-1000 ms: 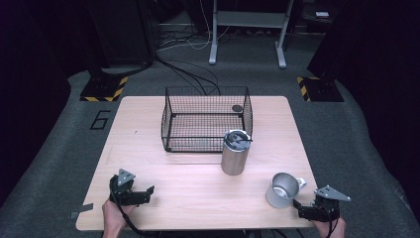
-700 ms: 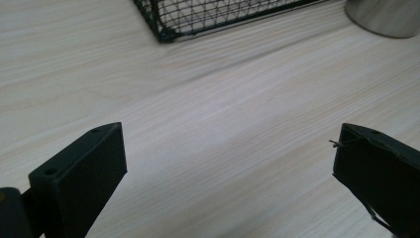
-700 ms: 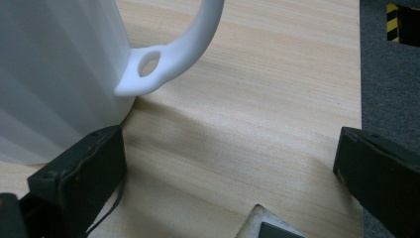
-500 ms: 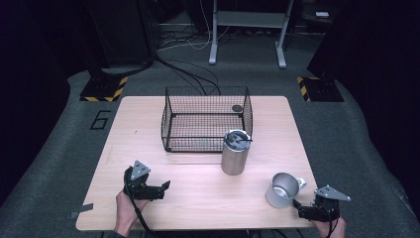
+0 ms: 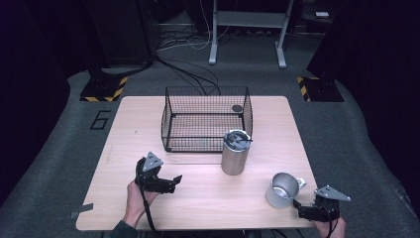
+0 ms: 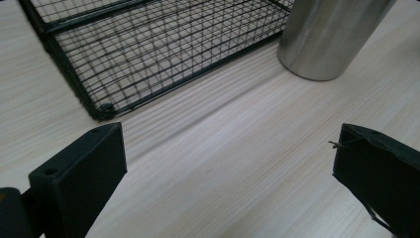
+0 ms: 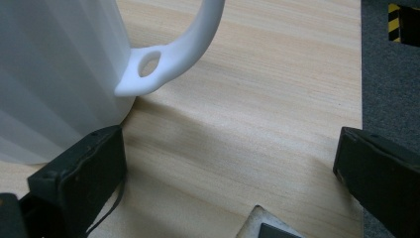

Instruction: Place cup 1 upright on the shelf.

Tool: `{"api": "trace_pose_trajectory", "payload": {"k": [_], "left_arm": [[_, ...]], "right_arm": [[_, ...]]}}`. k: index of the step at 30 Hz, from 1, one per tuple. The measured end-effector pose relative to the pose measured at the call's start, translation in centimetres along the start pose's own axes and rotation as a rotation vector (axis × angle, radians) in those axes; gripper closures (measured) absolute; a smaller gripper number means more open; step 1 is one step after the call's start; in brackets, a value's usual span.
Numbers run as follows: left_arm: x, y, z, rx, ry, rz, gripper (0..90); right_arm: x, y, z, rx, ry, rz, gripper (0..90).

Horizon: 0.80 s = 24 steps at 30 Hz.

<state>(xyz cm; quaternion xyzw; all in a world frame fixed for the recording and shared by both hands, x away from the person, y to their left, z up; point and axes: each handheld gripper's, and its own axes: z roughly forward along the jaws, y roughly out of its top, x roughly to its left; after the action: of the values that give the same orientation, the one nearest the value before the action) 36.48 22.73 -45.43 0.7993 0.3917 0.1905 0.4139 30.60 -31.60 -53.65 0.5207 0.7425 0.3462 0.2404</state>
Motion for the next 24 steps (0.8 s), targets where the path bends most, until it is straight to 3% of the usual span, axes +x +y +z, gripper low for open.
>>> {"api": "trace_pose_trajectory", "payload": {"k": [3,15,24], "left_arm": [[-0.8,0.8,0.6,0.0,-0.018,0.028,0.2],[-3.2,3.4,3.0,-0.02,-0.077,0.075,0.1],[-4.3,5.3,5.0,-0.045,-0.143,0.075,0.0]], "right_arm": [[0.0,0.0,0.0,-0.007,-0.001,-0.002,0.0],[0.0,0.0,0.0,-0.008,0.0,-0.002,0.0],[0.0,-0.1,0.0,-0.009,-0.001,-0.007,0.0]]}}
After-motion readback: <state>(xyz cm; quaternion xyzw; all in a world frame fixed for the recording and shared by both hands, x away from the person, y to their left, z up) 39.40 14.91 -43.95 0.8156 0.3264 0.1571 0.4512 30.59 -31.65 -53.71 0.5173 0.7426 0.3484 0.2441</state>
